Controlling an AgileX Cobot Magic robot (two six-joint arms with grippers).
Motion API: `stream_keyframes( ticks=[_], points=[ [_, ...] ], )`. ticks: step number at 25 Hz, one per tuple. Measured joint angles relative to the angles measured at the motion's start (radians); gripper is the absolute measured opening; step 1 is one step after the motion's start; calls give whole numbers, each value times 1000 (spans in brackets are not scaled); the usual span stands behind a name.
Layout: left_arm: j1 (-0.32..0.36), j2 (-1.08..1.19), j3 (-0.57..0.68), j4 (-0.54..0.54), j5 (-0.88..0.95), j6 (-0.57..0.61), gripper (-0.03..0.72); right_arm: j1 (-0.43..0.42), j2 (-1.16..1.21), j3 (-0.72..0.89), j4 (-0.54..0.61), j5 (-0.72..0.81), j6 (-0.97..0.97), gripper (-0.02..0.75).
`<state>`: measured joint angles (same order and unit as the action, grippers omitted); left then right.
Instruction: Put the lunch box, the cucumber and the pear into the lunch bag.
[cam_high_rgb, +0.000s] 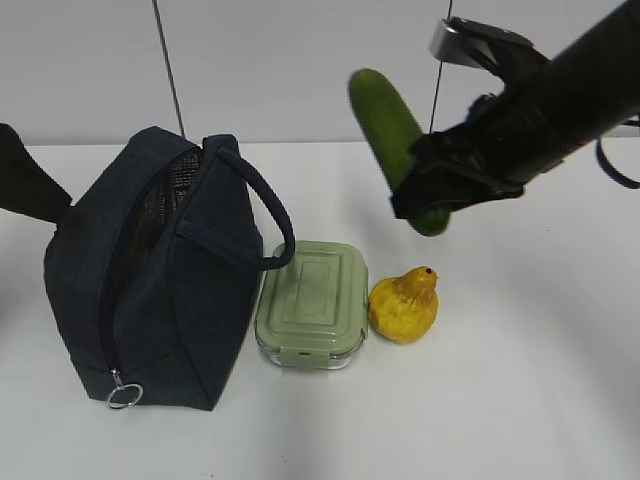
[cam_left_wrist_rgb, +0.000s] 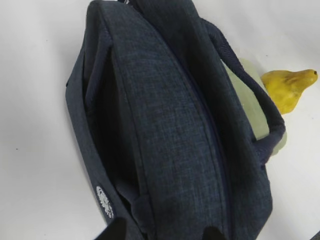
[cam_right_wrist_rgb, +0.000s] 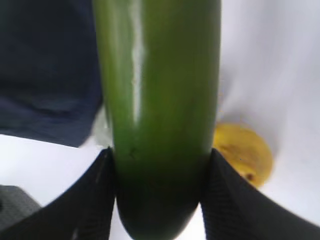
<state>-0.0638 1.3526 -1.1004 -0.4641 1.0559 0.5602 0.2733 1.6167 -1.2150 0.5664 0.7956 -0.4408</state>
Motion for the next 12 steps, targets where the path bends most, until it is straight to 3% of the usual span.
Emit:
stream_keyframes(
  ticks=[7,12],
  points=[
    [0,0,0,3,-4,-1,288,229,62,-139,236,-40,-24,348],
    [0,0,0,5,-4,-3,288,309,137,-231,298,-74,-26,348]
  ],
)
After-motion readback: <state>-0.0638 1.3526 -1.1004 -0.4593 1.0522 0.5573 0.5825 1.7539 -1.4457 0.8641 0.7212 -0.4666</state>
